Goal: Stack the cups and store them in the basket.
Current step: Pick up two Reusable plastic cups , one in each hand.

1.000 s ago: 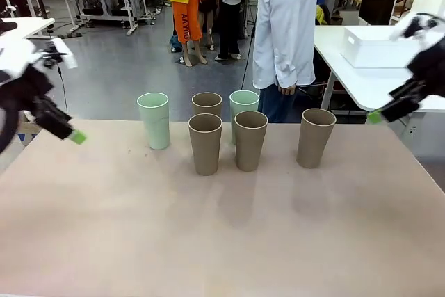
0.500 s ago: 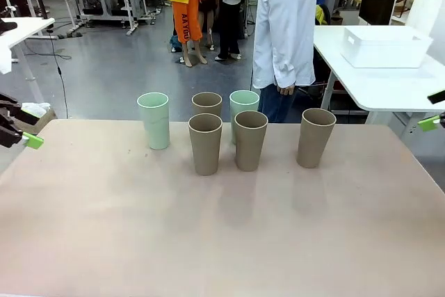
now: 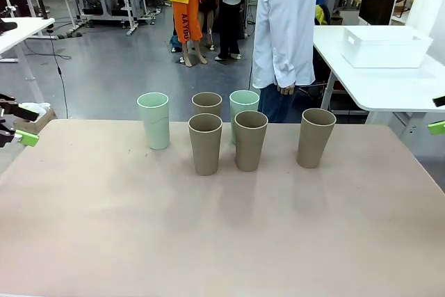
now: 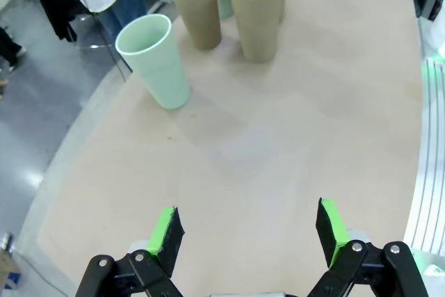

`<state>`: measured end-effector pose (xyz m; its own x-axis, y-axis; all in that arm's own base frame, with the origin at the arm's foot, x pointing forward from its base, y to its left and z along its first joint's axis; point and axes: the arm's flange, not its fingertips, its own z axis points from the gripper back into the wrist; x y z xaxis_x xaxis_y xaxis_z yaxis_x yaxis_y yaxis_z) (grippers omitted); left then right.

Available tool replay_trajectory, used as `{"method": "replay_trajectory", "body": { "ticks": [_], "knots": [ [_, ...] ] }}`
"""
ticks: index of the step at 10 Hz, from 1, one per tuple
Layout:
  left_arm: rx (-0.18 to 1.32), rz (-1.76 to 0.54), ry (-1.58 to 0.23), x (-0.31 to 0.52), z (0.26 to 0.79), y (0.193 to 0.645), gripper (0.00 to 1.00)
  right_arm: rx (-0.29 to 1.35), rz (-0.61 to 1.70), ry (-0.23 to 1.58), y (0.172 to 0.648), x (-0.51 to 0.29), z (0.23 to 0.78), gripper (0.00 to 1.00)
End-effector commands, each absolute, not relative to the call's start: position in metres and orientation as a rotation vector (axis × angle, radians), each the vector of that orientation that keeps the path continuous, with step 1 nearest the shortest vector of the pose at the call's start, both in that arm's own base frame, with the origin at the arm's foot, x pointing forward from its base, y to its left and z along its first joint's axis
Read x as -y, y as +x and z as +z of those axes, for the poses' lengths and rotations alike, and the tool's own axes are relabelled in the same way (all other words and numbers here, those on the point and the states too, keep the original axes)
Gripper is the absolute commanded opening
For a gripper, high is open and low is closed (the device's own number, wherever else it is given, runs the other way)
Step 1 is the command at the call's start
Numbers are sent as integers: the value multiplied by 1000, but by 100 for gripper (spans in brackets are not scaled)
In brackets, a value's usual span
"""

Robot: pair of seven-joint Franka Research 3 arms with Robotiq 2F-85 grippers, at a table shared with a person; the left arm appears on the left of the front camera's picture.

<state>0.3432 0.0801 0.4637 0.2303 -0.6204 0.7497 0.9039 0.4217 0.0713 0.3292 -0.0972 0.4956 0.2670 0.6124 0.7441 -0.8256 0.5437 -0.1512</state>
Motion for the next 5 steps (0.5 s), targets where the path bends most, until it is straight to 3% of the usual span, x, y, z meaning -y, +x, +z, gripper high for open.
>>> {"method": "replay_trajectory", "body": {
  "ticks": [1, 5],
  "knots": [
    [843, -1101, -449, -79, 462, 343, 100, 909, 1026, 320, 309, 93, 480, 100],
    [997, -1105, -546, -84, 469, 340, 100, 1037, 1071, 375, 305, 88, 492, 100]
  ]
}}
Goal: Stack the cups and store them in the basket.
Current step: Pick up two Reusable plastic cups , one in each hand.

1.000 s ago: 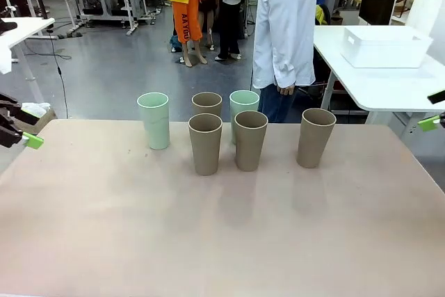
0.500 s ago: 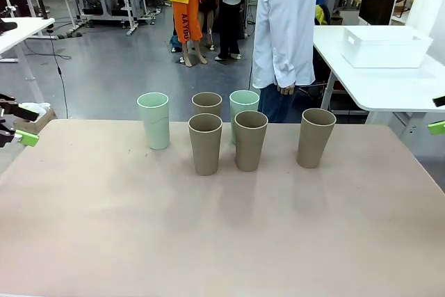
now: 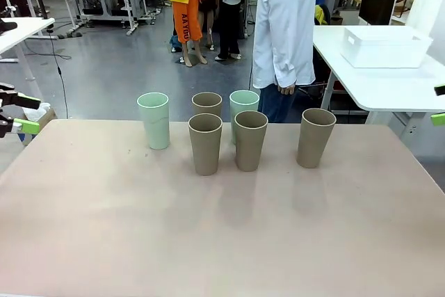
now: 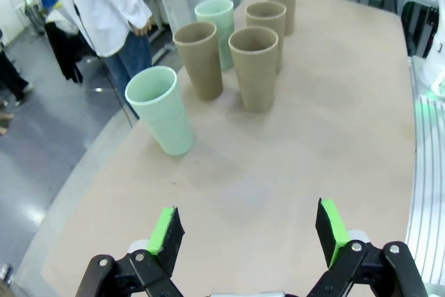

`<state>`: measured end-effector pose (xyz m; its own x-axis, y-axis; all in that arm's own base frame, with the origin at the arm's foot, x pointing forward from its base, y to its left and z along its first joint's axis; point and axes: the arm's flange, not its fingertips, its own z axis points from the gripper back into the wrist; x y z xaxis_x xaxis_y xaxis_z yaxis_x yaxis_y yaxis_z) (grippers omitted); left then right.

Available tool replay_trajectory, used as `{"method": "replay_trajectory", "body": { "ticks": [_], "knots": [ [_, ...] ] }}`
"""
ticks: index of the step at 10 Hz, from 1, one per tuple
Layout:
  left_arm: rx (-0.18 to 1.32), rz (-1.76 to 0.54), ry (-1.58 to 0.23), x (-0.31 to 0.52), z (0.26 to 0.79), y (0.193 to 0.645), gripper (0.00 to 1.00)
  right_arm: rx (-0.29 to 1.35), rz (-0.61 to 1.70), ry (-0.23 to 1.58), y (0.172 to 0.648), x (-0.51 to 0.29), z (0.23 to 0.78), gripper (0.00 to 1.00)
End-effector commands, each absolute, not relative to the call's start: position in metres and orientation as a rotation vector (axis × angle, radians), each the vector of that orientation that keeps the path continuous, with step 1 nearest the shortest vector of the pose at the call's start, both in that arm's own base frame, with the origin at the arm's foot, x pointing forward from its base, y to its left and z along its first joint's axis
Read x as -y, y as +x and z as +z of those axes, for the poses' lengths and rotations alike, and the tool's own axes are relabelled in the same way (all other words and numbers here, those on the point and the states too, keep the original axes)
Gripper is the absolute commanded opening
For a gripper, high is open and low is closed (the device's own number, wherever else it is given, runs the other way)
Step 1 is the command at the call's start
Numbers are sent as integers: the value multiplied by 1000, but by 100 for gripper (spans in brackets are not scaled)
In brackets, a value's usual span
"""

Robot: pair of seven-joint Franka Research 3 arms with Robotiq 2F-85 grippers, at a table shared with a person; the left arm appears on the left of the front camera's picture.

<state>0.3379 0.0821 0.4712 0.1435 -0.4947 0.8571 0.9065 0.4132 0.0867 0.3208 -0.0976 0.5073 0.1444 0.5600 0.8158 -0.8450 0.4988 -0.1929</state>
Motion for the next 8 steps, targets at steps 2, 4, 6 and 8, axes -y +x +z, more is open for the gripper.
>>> {"method": "replay_trajectory", "body": {
  "ticks": [2, 4, 6, 8],
  "knots": [
    [1024, -1112, -556, -86, 470, 341, 100, 1038, 1066, 381, 304, 87, 493, 100],
    [1061, -1128, -569, -85, 469, 342, 100, 1034, 1064, 398, 304, 85, 493, 100],
    [1029, -1041, -541, -85, 470, 344, 100, 1032, 1057, 432, 303, 84, 492, 100],
    [1035, -1112, -566, -85, 471, 338, 100, 1013, 1047, 401, 318, 94, 507, 100]
  ]
}}
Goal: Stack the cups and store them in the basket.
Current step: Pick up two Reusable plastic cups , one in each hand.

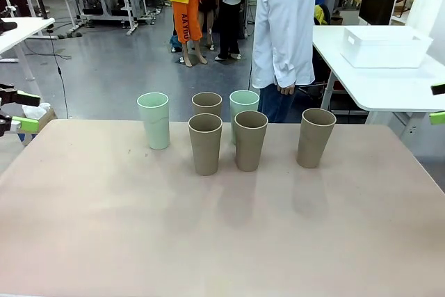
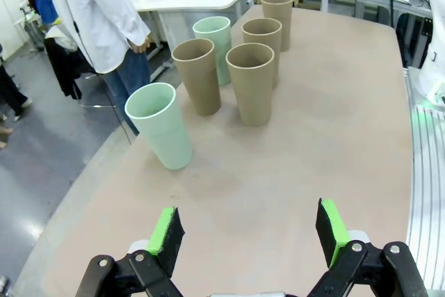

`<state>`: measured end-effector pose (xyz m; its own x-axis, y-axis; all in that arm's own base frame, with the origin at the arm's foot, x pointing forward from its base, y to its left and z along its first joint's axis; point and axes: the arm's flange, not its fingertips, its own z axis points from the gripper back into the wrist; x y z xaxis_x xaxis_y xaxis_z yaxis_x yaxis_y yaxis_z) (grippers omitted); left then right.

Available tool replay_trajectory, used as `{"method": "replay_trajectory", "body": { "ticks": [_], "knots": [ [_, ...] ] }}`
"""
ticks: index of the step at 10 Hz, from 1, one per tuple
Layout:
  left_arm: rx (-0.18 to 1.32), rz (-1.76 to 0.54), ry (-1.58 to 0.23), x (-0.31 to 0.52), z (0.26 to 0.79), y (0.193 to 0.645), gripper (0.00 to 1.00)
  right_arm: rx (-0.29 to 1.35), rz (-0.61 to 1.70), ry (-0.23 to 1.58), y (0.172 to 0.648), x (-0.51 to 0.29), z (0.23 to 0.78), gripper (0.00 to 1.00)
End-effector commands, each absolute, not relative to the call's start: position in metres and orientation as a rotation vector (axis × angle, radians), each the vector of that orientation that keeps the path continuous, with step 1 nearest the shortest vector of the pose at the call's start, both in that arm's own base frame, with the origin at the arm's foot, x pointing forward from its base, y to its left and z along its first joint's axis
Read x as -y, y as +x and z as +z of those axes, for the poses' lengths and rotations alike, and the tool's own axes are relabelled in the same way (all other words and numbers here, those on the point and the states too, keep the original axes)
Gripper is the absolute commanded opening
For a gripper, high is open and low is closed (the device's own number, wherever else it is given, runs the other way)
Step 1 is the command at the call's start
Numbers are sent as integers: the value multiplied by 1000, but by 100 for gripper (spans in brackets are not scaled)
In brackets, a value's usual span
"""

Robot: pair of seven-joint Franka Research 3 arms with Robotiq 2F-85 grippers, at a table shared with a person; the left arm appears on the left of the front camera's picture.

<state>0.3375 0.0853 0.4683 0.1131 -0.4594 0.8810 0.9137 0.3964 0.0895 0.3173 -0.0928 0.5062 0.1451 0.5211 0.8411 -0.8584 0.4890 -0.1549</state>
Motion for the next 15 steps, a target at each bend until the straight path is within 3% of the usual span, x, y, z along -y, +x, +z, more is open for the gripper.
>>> {"method": "replay_trajectory", "body": {
  "ticks": [1, 15],
  "knots": [
    [1035, -1112, -566, -85, 471, 338, 100, 1013, 1047, 401, 318, 94, 507, 100],
    [1035, -1112, -566, -85, 471, 338, 100, 1013, 1047, 401, 318, 94, 507, 100]
  ]
}}
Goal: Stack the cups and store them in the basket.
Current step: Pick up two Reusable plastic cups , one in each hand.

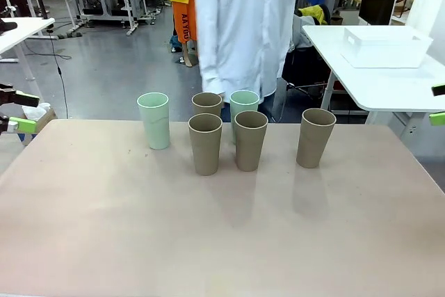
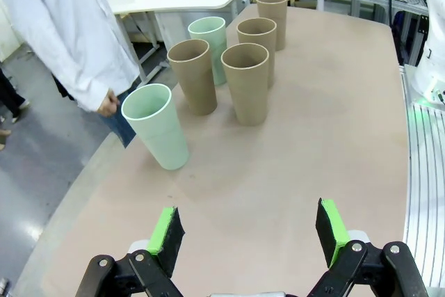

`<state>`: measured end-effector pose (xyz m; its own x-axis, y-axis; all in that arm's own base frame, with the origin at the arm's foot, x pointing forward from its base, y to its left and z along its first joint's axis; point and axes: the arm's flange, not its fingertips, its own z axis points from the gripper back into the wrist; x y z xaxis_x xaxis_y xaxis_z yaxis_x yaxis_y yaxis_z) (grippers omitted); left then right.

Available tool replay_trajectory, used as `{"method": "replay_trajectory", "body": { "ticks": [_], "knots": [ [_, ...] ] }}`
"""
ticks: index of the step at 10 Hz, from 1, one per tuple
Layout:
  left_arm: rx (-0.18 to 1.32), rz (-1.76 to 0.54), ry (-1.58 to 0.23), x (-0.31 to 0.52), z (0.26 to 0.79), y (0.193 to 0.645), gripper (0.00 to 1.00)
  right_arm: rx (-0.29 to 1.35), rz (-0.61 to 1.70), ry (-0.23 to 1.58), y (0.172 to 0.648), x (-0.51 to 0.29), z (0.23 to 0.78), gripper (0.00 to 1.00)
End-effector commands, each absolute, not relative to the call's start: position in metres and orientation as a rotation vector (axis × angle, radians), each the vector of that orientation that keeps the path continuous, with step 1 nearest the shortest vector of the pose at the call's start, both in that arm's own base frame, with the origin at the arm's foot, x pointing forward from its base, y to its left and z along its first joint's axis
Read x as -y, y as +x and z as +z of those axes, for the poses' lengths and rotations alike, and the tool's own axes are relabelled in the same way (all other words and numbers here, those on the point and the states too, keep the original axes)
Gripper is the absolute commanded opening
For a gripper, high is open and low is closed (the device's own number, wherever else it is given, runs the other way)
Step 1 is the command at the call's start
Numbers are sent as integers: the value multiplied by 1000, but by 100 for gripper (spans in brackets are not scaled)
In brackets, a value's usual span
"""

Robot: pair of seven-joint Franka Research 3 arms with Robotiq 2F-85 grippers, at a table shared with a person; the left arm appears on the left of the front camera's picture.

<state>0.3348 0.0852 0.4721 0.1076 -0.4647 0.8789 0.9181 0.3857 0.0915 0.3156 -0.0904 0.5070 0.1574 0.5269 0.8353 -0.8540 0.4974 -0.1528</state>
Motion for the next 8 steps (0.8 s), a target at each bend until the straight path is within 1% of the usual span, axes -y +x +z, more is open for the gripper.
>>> {"method": "replay_trajectory", "body": {
  "ticks": [1, 8],
  "knots": [
    [1035, -1112, -566, -85, 471, 338, 100, 1013, 1047, 401, 318, 94, 507, 100],
    [1035, -1112, -566, -85, 471, 338, 100, 1013, 1047, 401, 318, 94, 507, 100]
  ]
}}
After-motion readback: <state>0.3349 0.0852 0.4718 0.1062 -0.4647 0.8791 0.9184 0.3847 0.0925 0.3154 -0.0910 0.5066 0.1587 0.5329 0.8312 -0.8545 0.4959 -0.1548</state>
